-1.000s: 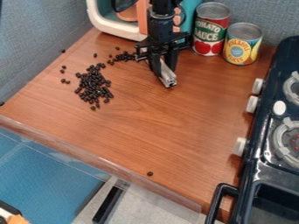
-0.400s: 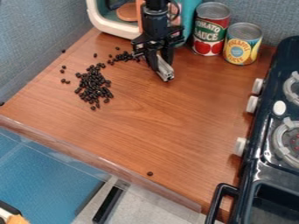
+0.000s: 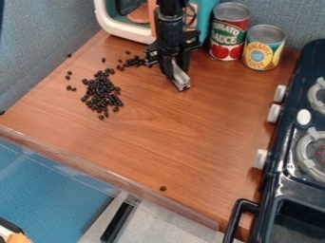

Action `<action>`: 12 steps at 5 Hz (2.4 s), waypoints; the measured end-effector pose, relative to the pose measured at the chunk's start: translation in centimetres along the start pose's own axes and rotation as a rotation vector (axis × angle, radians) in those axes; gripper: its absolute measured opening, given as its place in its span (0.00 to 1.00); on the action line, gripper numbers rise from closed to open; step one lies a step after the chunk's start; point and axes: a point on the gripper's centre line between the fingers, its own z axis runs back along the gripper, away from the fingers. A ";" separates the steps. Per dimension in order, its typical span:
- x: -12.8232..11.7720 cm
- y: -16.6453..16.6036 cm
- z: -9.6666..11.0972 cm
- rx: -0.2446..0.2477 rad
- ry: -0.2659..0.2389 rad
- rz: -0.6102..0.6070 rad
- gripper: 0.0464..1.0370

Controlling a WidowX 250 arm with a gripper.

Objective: Sweep into pile

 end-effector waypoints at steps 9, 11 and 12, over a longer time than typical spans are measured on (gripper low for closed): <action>2.9 5.5 0.1 -0.080 0.000 0.185 0.33; 2.9 6.9 0.1 -0.084 0.011 0.246 0.33; 2.8 7.9 0.2 -0.075 0.014 0.271 0.33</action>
